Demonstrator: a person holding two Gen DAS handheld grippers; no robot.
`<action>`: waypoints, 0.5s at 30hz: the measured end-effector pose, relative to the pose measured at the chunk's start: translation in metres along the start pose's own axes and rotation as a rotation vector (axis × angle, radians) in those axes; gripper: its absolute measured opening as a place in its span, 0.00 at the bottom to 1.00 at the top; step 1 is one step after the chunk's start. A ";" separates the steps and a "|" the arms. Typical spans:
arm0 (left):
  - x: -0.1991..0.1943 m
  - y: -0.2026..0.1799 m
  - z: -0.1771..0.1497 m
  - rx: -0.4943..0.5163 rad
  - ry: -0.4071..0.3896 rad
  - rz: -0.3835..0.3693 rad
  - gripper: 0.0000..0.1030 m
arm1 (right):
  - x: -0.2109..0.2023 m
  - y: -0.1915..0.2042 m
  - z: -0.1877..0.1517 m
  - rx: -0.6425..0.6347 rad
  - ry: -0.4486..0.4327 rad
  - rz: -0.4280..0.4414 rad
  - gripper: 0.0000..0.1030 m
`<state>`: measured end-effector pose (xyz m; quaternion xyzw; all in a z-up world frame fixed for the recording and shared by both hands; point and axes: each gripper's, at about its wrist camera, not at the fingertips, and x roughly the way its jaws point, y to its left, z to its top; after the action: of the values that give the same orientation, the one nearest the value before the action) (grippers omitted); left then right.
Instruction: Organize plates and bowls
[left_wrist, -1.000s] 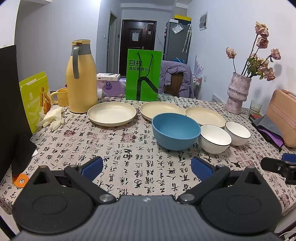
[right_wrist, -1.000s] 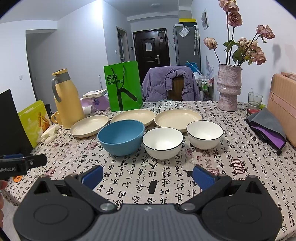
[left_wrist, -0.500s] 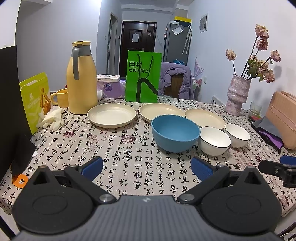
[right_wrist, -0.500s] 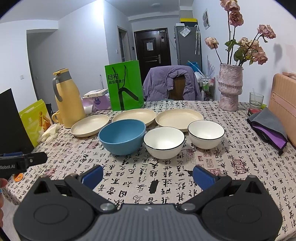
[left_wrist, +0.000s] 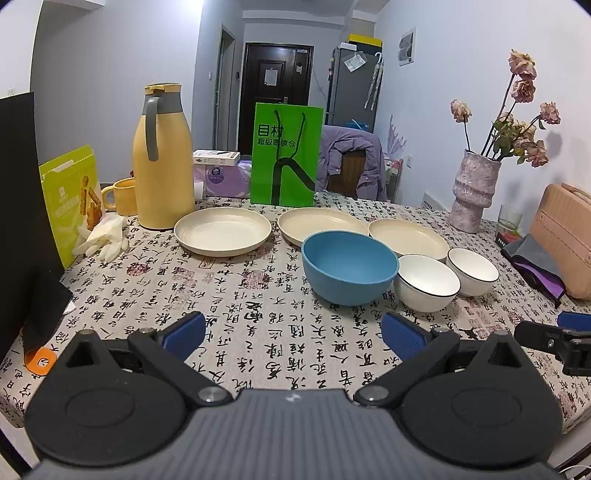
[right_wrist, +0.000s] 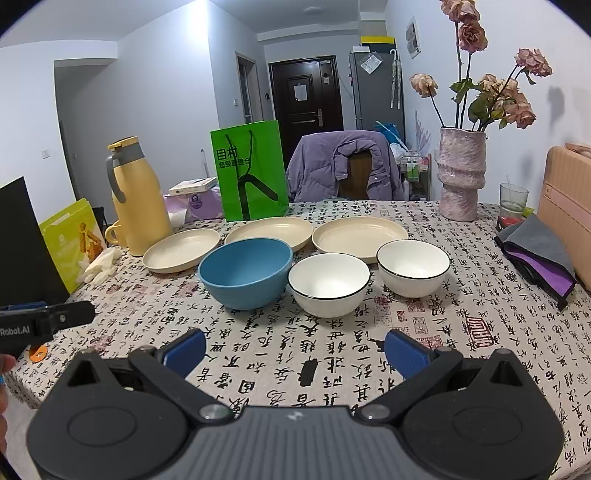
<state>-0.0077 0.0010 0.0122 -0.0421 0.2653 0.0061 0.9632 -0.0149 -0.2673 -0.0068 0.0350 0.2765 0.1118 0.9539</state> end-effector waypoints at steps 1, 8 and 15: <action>0.000 0.000 0.000 0.000 0.000 -0.001 1.00 | 0.000 0.000 0.000 0.000 0.000 0.001 1.00; -0.002 0.001 0.000 -0.002 -0.006 -0.002 1.00 | 0.000 0.000 0.000 0.000 0.000 0.001 1.00; -0.003 0.001 0.000 -0.002 -0.008 -0.002 1.00 | 0.000 0.000 0.000 0.001 0.001 0.000 1.00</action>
<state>-0.0099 0.0025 0.0138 -0.0436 0.2613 0.0055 0.9643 -0.0152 -0.2675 -0.0067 0.0356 0.2768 0.1118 0.9537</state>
